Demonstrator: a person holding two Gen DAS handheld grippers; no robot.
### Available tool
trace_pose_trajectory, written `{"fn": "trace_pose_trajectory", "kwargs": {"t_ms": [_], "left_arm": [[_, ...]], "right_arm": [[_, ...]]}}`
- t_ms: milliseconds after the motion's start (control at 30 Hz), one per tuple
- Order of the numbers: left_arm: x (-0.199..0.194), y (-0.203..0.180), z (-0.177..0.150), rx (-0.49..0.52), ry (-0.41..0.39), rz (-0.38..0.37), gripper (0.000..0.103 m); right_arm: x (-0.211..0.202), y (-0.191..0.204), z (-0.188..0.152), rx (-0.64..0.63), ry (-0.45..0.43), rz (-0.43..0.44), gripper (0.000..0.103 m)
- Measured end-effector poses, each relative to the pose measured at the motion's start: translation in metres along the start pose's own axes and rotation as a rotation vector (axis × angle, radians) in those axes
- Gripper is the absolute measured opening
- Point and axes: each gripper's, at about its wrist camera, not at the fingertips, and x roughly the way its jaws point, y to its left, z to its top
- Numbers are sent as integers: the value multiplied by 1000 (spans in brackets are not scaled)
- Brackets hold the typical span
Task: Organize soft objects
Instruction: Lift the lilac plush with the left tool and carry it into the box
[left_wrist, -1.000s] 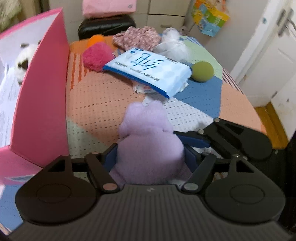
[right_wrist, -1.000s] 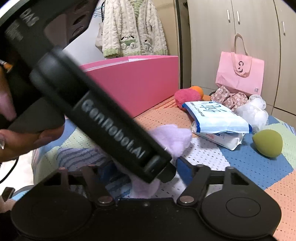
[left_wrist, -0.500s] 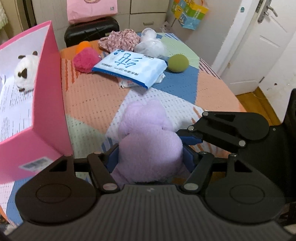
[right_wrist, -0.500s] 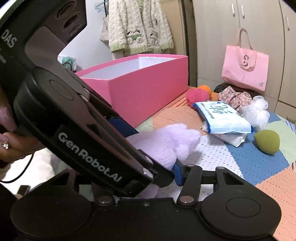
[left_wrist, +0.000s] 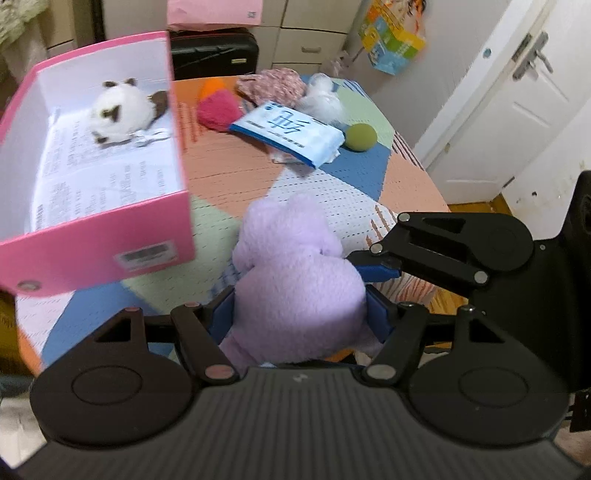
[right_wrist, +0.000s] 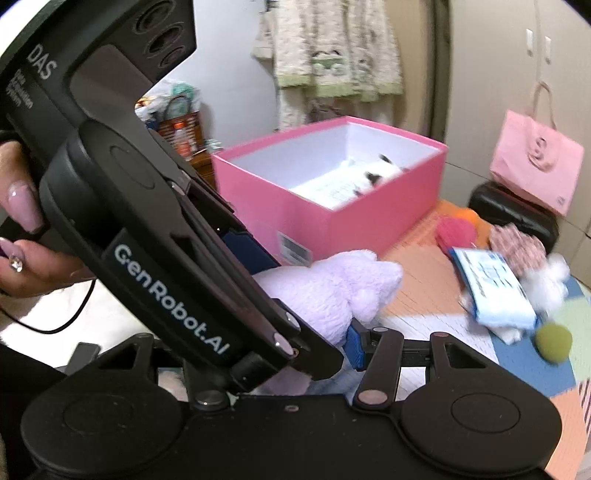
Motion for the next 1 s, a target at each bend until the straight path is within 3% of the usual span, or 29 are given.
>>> {"fn": "trace_pose_trajectory", "kwargs": {"t_ms": [167, 533, 867, 1000], "left_arm": [[-34, 18, -7, -61, -25, -10, 70], [-102, 66, 3, -122, -272, 39, 70], [-99, 123, 58, -118, -392, 68, 69], [-74, 152, 76, -125, -364, 65, 69]], "right_arm": [[-3, 20, 26, -12, 21, 45, 60], [1, 39, 97, -68, -75, 81, 60], [50, 7, 154, -99, -141, 64, 60], [84, -7, 167, -150, -111, 47, 60]]}}
